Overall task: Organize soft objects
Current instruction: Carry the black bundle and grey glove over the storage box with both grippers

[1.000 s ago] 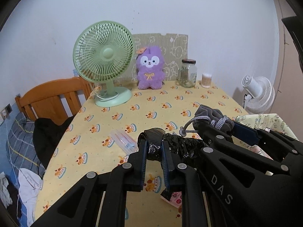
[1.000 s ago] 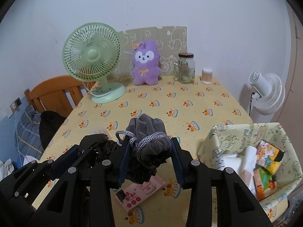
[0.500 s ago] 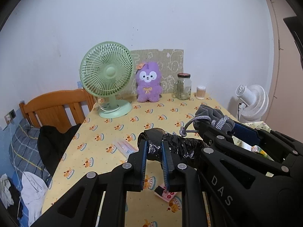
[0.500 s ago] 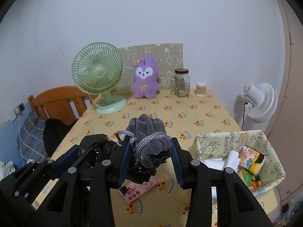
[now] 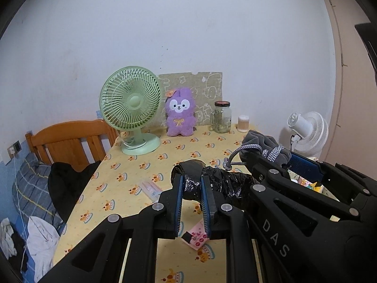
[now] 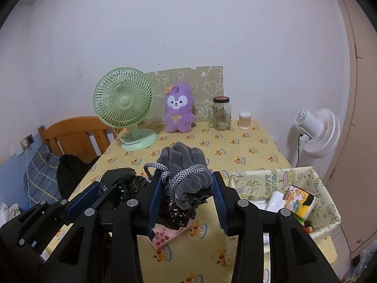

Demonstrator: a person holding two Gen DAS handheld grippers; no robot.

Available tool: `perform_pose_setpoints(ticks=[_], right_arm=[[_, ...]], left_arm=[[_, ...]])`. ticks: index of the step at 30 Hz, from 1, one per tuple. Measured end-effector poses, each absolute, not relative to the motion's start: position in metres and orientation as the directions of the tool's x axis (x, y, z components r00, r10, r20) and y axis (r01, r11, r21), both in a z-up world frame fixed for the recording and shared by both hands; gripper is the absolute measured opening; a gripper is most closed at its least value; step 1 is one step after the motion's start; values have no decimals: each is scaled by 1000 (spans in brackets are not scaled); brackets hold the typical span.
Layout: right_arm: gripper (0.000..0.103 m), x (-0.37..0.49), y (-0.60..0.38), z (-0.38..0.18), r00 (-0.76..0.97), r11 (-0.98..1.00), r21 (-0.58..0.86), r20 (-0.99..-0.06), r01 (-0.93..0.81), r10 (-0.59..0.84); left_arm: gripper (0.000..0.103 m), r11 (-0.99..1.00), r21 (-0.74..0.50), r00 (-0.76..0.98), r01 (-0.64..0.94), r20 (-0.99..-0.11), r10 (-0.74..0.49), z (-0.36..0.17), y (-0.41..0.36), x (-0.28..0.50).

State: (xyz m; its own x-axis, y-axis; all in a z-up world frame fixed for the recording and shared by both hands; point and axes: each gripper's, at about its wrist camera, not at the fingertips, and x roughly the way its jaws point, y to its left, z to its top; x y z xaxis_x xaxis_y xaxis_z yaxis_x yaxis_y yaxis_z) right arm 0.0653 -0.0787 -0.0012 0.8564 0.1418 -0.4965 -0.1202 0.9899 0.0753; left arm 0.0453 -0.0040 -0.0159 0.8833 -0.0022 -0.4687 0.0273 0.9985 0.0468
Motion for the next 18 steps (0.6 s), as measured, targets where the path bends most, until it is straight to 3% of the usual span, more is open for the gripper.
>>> perform_pose_setpoints(ticks=[18], right_arm=[[44, 72, -135, 0, 868, 997, 63, -492, -50, 75]], left_arm=[[13, 994, 46, 881, 104, -468, -71, -18, -59, 58]])
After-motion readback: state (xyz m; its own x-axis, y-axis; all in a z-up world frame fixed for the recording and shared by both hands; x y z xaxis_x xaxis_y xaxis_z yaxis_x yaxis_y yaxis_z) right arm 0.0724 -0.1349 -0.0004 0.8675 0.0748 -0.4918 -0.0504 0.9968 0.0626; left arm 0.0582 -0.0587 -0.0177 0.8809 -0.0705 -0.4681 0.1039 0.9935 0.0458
